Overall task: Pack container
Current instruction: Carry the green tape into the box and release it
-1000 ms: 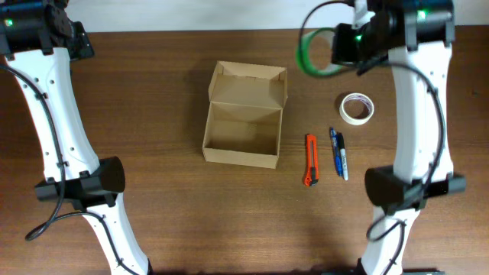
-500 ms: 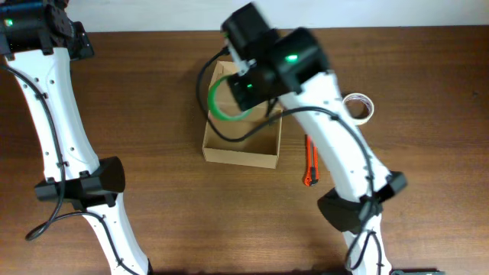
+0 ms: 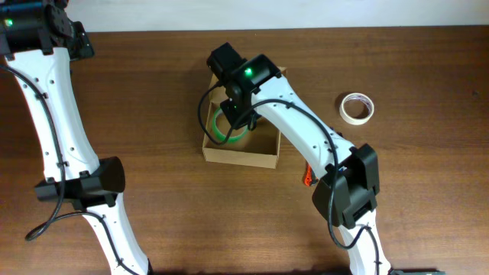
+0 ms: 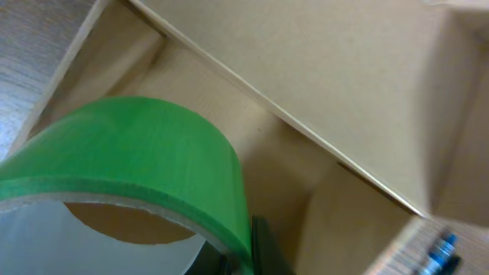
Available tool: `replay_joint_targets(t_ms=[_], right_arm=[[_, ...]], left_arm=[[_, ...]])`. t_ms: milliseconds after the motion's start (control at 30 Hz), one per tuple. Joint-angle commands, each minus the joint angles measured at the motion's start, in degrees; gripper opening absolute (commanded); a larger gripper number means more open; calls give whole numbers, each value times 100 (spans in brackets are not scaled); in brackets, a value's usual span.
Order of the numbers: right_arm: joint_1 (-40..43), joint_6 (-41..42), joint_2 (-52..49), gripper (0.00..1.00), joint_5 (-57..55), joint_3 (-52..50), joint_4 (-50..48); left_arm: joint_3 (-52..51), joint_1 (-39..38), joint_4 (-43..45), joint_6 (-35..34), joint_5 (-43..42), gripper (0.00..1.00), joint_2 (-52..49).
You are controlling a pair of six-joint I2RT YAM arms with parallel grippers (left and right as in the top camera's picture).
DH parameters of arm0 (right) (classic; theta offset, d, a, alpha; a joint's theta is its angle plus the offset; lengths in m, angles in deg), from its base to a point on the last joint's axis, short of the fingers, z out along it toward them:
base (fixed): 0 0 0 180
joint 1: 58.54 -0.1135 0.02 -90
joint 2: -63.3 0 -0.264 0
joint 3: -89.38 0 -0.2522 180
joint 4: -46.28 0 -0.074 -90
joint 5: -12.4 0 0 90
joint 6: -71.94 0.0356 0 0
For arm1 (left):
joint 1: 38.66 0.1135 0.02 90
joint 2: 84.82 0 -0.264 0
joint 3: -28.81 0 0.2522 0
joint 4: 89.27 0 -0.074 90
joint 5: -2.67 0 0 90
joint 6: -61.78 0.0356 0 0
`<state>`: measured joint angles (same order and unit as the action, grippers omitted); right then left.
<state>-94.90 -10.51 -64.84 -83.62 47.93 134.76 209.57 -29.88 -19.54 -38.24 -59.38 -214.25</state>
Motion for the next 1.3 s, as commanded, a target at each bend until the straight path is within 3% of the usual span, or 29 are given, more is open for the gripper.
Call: replay_joint_targets(t_ms=[0,833,1100,1267], right_arm=[[9,17,20,4,153,-291,-286],[11,39,13,4,238,-1475,-1917],[55,35,13,27,236,-1475,-1886],[52,-157,66,30,225,-1303,-1665]], left_arm=[[98,24,-13,72,81,100,195],[98,24,-13,72,81,100,195],[98,24,-13,72,81,100,195],[98,24,-13,72,81,100,195]])
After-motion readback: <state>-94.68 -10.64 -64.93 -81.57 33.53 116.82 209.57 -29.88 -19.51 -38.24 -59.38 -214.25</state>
